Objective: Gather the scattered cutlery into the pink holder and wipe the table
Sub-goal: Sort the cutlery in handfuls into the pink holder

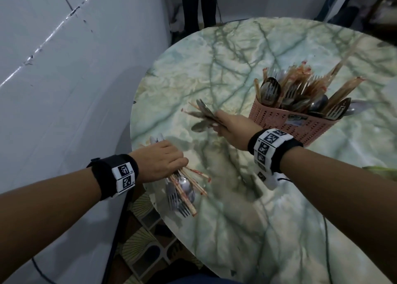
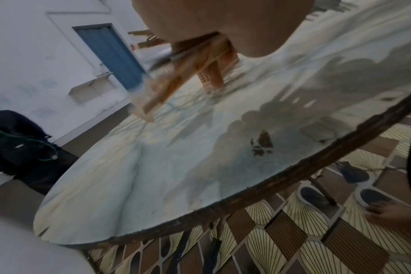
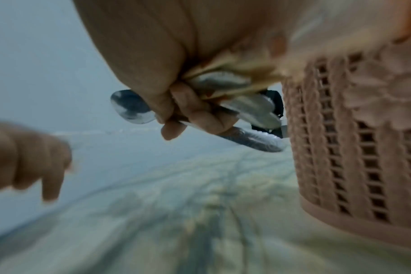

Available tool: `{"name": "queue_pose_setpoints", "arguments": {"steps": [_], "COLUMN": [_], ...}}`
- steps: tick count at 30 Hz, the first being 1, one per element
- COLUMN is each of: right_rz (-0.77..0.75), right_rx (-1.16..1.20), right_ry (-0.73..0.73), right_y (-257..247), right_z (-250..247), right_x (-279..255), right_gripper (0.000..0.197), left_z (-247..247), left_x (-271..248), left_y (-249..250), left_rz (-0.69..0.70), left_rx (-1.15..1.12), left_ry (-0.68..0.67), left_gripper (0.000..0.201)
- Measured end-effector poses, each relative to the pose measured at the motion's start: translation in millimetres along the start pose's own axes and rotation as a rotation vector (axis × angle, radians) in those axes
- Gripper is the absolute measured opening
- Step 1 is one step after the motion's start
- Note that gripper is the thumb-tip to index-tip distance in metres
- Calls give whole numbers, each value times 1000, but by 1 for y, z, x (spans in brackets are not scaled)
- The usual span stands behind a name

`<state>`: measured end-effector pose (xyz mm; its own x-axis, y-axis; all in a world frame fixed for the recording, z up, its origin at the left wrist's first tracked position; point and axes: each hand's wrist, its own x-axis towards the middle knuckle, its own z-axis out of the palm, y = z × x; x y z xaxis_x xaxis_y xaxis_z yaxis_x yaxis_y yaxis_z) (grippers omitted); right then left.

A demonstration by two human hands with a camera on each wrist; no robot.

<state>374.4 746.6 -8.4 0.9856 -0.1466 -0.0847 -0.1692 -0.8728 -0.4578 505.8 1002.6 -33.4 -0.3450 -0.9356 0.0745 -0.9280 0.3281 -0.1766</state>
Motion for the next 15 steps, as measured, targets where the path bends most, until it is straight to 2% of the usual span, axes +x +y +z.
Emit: {"name": "queue_pose_setpoints", "arguments": {"steps": [4,7,9,11,14,15], "right_rz": [79,86,78,107,118,117], "right_rx": [96,118,123,232,370,373], "right_ry": [187,316,405,445,490,537], "right_y": [-13,-15,-14,-13,-14,-14], "right_z": [-27,-44,-53,-61,-67,-69], "right_x": [5,-5,-16,-29,-49,-55], "right_gripper": [13,19,20,22,15,12], "left_z": [-1,-9,-13,-11,-8,-7], "left_x": [6,19,31,46,74,84], "left_y": [-6,-9,-14,-21,-28,-29], "left_rz": [-204,-480,-691,-806,-899,-939], "left_rx": [-129,-218,-367,-500,-602,-641], "left_ry": [-36,-130,-206,-137,92,168], "left_gripper": [12,34,36,33,14,16]}}
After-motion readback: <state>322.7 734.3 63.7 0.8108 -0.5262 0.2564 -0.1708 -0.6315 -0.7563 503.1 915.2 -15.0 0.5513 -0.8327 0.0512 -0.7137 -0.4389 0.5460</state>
